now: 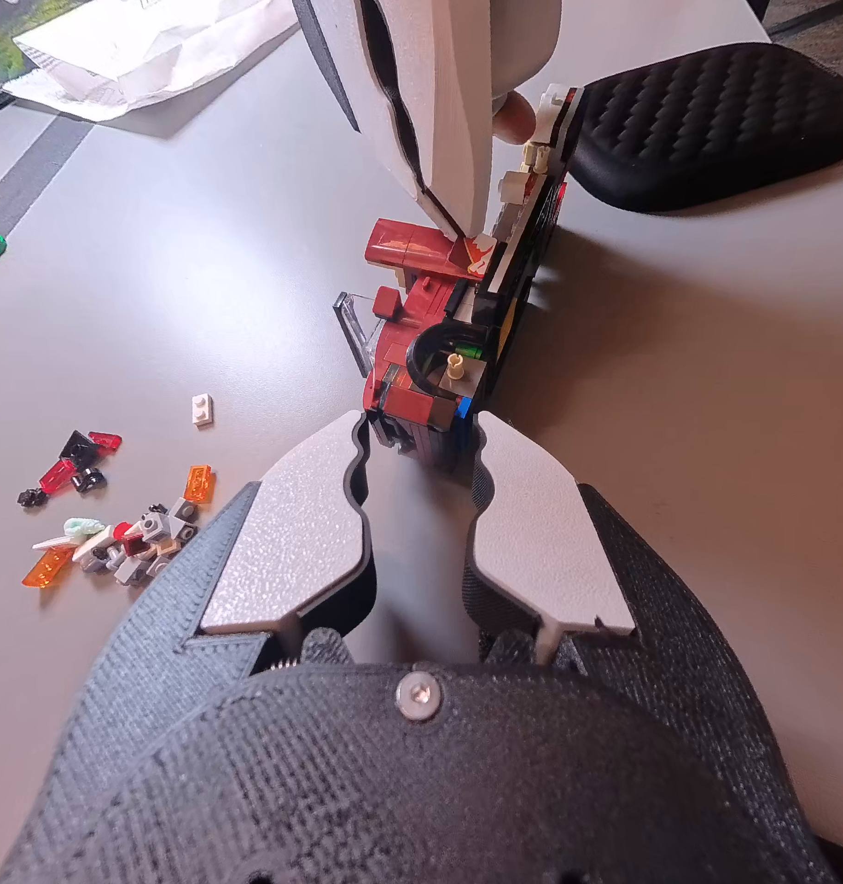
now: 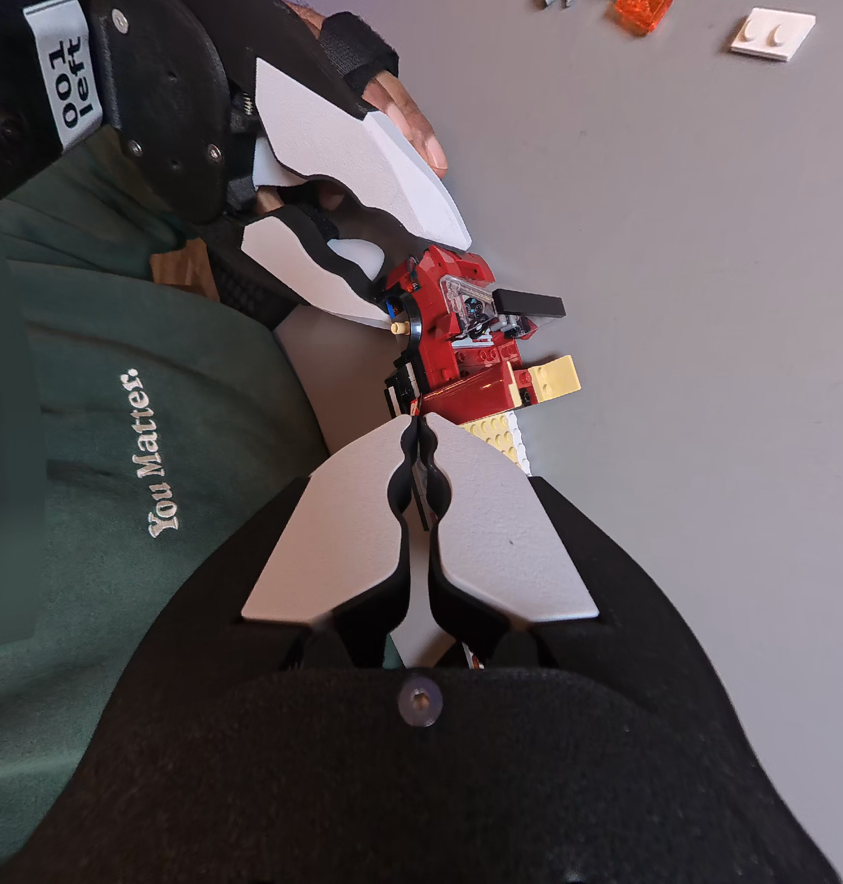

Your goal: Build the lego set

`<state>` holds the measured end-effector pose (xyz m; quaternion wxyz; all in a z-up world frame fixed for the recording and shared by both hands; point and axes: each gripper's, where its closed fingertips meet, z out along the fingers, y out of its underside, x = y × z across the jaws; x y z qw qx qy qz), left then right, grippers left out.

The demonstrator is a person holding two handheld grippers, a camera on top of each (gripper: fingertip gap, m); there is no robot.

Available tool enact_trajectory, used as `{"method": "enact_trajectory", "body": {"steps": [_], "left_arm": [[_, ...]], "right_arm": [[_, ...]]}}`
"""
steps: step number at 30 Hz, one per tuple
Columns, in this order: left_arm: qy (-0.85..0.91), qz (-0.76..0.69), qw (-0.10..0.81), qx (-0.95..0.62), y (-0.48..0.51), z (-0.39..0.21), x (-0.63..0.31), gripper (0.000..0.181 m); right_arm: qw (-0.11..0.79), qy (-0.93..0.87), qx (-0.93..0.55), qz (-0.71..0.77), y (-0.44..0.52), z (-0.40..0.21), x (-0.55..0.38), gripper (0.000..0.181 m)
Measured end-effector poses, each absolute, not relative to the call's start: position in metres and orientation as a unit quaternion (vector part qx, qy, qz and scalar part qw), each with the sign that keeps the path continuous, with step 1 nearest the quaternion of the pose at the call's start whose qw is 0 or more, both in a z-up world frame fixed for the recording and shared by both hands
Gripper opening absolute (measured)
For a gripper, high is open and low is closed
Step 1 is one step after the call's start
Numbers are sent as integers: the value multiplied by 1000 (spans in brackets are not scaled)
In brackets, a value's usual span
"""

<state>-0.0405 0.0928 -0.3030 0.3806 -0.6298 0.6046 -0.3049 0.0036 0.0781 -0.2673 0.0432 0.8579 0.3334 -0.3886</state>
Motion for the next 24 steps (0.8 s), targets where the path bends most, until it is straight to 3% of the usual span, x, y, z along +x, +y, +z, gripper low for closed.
{"method": "enact_trajectory", "body": {"steps": [24], "left_arm": [[604,-305,380,-630,93,-303,-40,41]], "right_arm": [[4,373,865,-335,79,-269,4,0]]}}
